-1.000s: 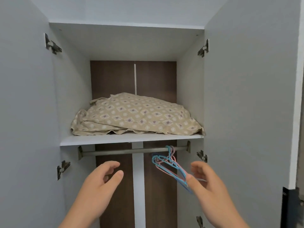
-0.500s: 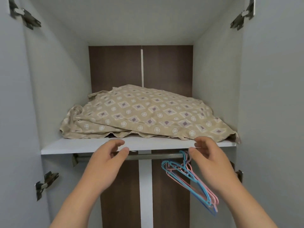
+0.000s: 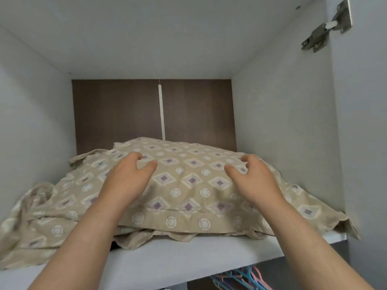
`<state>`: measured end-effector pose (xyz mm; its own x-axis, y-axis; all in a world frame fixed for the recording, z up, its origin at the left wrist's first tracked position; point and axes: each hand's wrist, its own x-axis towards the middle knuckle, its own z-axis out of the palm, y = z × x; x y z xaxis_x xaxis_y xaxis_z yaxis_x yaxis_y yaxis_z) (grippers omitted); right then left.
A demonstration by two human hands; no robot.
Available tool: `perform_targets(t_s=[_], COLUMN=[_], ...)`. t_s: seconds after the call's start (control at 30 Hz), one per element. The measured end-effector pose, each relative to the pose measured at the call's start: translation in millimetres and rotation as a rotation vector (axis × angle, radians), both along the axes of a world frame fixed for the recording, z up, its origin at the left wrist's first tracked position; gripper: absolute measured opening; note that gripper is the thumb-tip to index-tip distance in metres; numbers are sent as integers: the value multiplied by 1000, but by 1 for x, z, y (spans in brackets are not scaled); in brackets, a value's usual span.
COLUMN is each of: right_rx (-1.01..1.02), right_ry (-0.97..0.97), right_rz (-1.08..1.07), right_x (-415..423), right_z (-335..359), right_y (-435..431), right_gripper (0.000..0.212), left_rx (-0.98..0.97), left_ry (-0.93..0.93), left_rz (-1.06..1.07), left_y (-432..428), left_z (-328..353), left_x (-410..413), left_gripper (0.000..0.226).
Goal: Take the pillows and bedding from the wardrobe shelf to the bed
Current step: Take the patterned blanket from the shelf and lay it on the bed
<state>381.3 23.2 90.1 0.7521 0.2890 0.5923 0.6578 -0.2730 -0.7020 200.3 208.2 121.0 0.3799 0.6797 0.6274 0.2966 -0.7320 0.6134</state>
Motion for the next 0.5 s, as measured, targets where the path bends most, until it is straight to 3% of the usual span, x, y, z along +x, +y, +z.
perform_targets(t_s=[0.13,0.23,0.33,0.4,0.5], right_rx=[-72,-179,-326,-384,-403], right_ry=[0,53,176,225,240], right_rz=[-98,-229,-311,-304,-275], right_x=[37,68,98,115,136], right_z=[14,17,16,10,1], right_y=[19,33,47,56,70], right_gripper=[72,88,114,128,130], left_rx=[27,33,-38,-92,-176], left_ry=[44,170,332,345,294], left_rz=[97,255,395,466,493], left_y=[30,54,79,93,109], left_z=[18,27,27,24,23], left_x=[26,47,64,71,80], left_gripper=[65,76,98,119,139])
